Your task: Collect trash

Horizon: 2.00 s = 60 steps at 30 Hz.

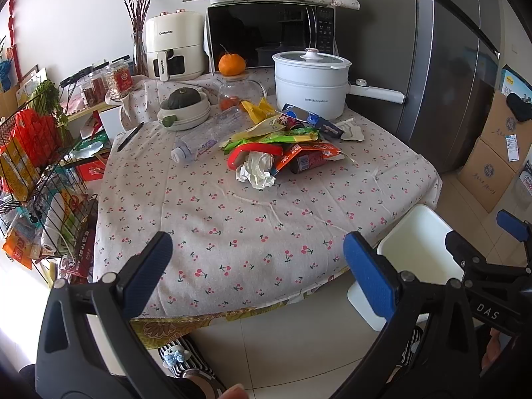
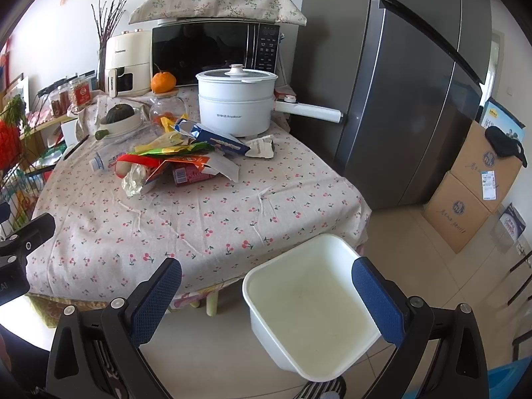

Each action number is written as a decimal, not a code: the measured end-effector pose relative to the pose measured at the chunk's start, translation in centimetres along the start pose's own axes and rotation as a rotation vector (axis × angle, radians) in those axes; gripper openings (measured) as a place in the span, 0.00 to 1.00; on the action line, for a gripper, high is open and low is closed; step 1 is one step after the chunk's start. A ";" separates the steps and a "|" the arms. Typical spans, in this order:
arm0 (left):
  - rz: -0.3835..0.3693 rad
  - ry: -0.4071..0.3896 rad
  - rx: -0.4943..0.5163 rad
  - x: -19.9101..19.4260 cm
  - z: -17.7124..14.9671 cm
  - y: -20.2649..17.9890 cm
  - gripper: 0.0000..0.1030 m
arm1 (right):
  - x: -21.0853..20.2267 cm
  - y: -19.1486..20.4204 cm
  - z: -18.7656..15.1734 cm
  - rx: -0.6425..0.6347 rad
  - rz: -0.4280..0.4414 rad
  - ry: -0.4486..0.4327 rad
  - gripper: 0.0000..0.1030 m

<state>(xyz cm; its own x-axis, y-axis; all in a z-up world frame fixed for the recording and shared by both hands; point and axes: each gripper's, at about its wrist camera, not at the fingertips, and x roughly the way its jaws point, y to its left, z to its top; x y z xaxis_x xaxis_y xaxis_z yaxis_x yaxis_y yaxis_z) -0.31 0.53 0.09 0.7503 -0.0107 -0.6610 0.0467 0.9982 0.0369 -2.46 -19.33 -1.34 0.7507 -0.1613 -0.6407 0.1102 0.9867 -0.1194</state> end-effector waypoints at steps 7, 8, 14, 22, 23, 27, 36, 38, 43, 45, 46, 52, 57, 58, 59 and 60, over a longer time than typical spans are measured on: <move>0.002 0.005 0.002 0.1 0.0 0.0 0.99 | -0.1 0.0 0.0 0.000 -0.009 -0.001 1.00; 0.002 0.007 0.002 0.2 0.0 0.0 0.99 | -0.1 0.0 0.0 0.000 -0.011 -0.002 1.00; -0.087 0.042 -0.043 0.8 0.4 0.9 0.99 | -0.2 -0.1 0.8 0.003 -0.013 -0.003 1.00; -0.099 0.049 -0.059 2.3 2.1 1.8 0.99 | -0.1 -0.3 4.7 -0.011 0.025 0.007 1.00; -0.100 0.052 -0.057 2.7 2.3 1.8 0.99 | 0.0 -0.3 5.4 -0.017 0.031 0.010 1.00; -0.100 0.088 -0.043 4.6 3.5 2.1 0.99 | 1.3 -0.2 8.7 -0.051 0.045 0.037 1.00; -0.094 0.152 0.130 11.3 6.7 0.4 0.79 | 8.6 -1.0 9.9 -0.012 0.154 0.174 1.00; -0.085 0.165 0.200 13.3 7.4 -0.2 0.72 | 10.0 -1.2 9.8 -0.020 0.189 0.219 0.99; -0.067 0.221 0.350 18.2 8.3 -0.8 0.52 | 11.7 -2.0 10.4 -0.023 0.195 0.221 0.99; -0.068 0.236 0.368 19.3 8.4 -0.5 0.46 | 12.3 -2.2 10.5 -0.018 0.204 0.230 0.99; -0.067 0.240 0.374 19.8 8.6 -0.4 0.44 | 12.7 -2.3 10.7 -0.017 0.211 0.237 0.99; -0.119 0.224 0.381 21.0 9.1 0.1 0.23 | 14.2 -1.8 10.8 -0.033 0.228 0.267 0.99; -0.160 0.226 0.361 20.7 9.2 0.0 0.02 | 14.8 -1.0 11.0 -0.040 0.234 0.273 0.99; -0.171 0.224 0.341 20.5 9.4 0.2 0.02 | 14.9 -0.9 11.0 -0.041 0.234 0.272 0.99; -0.187 0.221 0.319 20.1 9.5 0.3 0.01 | 15.0 -0.7 11.1 -0.044 0.235 0.272 0.99; -0.203 0.216 0.295 19.6 9.7 0.5 0.01 | 15.1 -0.5 11.1 -0.046 0.235 0.271 0.99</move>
<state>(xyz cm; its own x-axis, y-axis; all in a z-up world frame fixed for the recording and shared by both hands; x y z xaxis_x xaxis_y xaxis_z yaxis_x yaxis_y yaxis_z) 20.80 0.28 -5.56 0.5524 -0.1619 -0.8177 0.3899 0.9172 0.0818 16.06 -22.03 -2.51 0.5510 0.0650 -0.8320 -0.0790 0.9965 0.0256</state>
